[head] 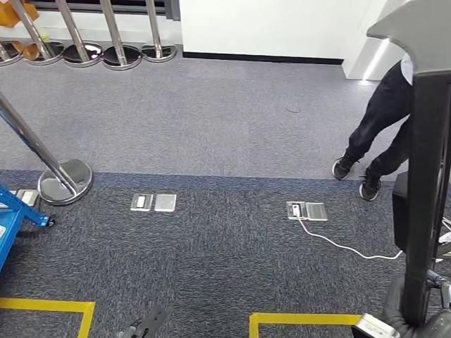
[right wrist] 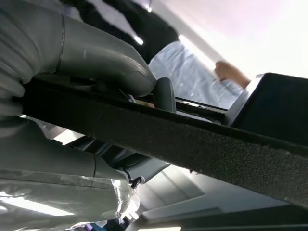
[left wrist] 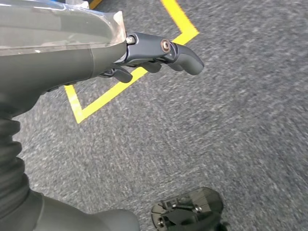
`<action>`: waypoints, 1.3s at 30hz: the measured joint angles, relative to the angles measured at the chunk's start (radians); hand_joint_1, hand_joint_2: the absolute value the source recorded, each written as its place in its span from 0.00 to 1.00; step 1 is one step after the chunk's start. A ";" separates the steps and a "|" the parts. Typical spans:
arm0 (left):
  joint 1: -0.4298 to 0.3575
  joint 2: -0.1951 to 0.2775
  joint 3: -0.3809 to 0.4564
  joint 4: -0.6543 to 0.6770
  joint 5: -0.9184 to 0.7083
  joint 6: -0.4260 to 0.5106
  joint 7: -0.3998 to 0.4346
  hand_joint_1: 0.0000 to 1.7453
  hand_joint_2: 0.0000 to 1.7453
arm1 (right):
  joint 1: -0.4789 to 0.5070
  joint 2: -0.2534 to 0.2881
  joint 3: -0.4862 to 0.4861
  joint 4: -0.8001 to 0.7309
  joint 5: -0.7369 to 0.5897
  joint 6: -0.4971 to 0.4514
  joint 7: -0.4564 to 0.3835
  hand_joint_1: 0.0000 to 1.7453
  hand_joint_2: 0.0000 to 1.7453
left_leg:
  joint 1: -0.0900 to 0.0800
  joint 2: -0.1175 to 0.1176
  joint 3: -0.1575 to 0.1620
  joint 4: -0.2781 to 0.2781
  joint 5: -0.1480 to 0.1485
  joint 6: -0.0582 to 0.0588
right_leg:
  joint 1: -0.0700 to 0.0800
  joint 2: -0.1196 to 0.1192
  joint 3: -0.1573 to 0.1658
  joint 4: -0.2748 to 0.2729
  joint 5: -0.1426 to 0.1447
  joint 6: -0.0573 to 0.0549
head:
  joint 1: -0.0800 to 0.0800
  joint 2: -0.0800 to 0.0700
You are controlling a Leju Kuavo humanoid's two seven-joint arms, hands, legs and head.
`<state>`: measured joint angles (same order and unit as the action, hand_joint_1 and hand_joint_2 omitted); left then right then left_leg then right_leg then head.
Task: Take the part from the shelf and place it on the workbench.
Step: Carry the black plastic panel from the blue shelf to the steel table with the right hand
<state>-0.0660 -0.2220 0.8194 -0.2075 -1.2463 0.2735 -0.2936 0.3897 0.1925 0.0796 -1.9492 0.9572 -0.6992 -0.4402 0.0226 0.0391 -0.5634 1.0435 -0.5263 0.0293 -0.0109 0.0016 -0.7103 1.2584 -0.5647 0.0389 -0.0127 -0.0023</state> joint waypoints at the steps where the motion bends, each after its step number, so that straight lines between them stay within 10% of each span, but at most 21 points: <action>1: 0.000 0.000 0.000 0.000 0.000 0.000 0.000 0.00 1.00 | 0.000 0.000 -0.003 -0.001 0.001 0.000 -0.001 1.00 1.00 | 0.000 0.009 0.007 0.000 -0.005 -0.003 | 0.000 -0.017 0.034 -0.075 0.040 -0.001 | 0.000 0.000; 5: -0.001 0.000 0.001 0.000 0.000 0.000 0.000 0.00 1.00 | 0.000 0.002 -0.014 -0.003 0.004 0.000 -0.008 1.00 1.00 | -0.007 0.042 0.026 -0.006 -0.020 -0.023 | 0.022 -0.074 0.101 -0.220 0.083 -0.023 | -0.001 0.000; 9: -0.005 -0.002 0.001 0.000 0.000 0.001 -0.002 0.00 1.00 | 0.002 0.007 -0.022 -0.012 0.018 0.000 -0.011 1.00 1.00 | -0.002 0.025 0.023 0.031 -0.057 -0.038 | 0.018 -0.030 0.113 -0.239 0.087 -0.051 | -0.003 0.000; 13: 0.001 0.003 0.007 0.000 0.000 0.005 0.002 0.00 1.00 | 0.001 0.013 -0.030 -0.015 0.024 0.000 -0.014 1.00 1.00 | -0.004 -0.027 -0.103 0.268 -0.148 -0.036 | 0.018 0.020 0.122 -0.241 0.083 -0.066 | -0.007 0.000; 15: 0.003 0.006 0.010 0.000 0.000 0.007 0.003 0.00 1.00 | 0.002 0.014 -0.035 -0.015 0.024 0.000 -0.015 1.00 1.00 | -0.004 -0.031 -0.110 0.246 -0.100 -0.033 | 0.019 0.050 0.130 -0.240 0.079 -0.065 | -0.008 0.000; 18: 0.001 0.010 0.013 0.000 0.000 0.008 0.001 0.00 1.00 | 0.001 0.014 -0.041 -0.015 0.023 0.000 -0.015 1.00 1.00 | 0.000 -0.074 -0.044 0.062 0.009 -0.028 | 0.019 0.089 0.138 -0.231 0.067 -0.055 | -0.007 0.000; 21: -0.001 0.010 0.014 0.000 0.000 0.007 -0.001 0.00 1.00 | 0.001 0.015 -0.043 -0.016 0.020 0.000 -0.015 1.00 1.00 | -0.001 -0.090 -0.025 0.014 0.016 -0.020 | 0.016 0.114 0.131 -0.225 0.063 -0.041 | -0.006 0.000; 24: -0.005 0.010 0.014 0.000 -0.001 0.006 -0.002 0.00 1.00 | 0.003 0.015 -0.047 -0.018 0.018 0.000 -0.017 1.00 1.00 | 0.001 -0.067 -0.022 0.009 0.017 -0.005 | 0.015 0.074 0.114 -0.191 0.037 -0.025 | -0.004 0.000; 27: -0.001 0.009 0.014 0.000 -0.001 0.006 -0.002 0.00 1.00 | -0.001 0.015 -0.049 -0.019 0.015 0.000 -0.022 1.00 1.00 | 0.001 -0.036 -0.016 0.007 0.011 0.004 | 0.011 0.014 0.024 -0.012 -0.044 -0.009 | -0.001 0.000; 29: 0.000 0.010 0.015 0.000 -0.001 0.006 -0.002 0.00 1.00 | 0.000 0.015 -0.054 -0.019 0.012 0.000 -0.024 1.00 1.00 | 0.001 -0.014 -0.010 0.007 0.005 0.004 | 0.006 0.008 -0.018 0.057 -0.050 -0.004 | -0.001 0.000; 33: -0.001 0.010 0.015 0.000 -0.001 0.006 -0.002 0.00 1.00 | -0.002 0.015 -0.062 -0.019 0.009 0.000 -0.027 1.00 1.00 | -0.001 0.022 0.015 0.005 -0.014 -0.007 | 0.013 -0.046 0.079 -0.160 0.072 -0.015 | -0.001 0.000; 35: -0.002 0.010 0.015 0.000 -0.001 0.006 -0.002 0.00 1.00 | -0.004 0.015 -0.063 -0.019 0.009 0.000 -0.027 1.00 1.00 | -0.005 0.038 0.022 0.002 -0.021 -0.017 | 0.025 -0.073 0.100 -0.213 0.081 -0.028 | -0.002 0.000; 39: -0.008 0.008 0.015 0.000 -0.002 0.006 -0.003 0.00 1.00 | -0.004 0.017 -0.067 -0.021 0.007 0.000 -0.027 1.00 1.00 | -0.004 0.038 0.031 0.010 -0.042 -0.036 | 0.024 -0.034 0.111 -0.236 0.084 -0.052 | -0.004 0.000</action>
<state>-0.0737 -0.2136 0.8347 -0.2075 -1.2479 0.2792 -0.2964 0.3861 0.2091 0.0126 -1.9698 0.9646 -0.6993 -0.4677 0.0182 0.0772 -0.5320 1.0537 -0.5683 -0.0064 0.0126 -0.0322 -0.5997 1.0227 -0.4802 -0.0134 -0.0169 -0.0023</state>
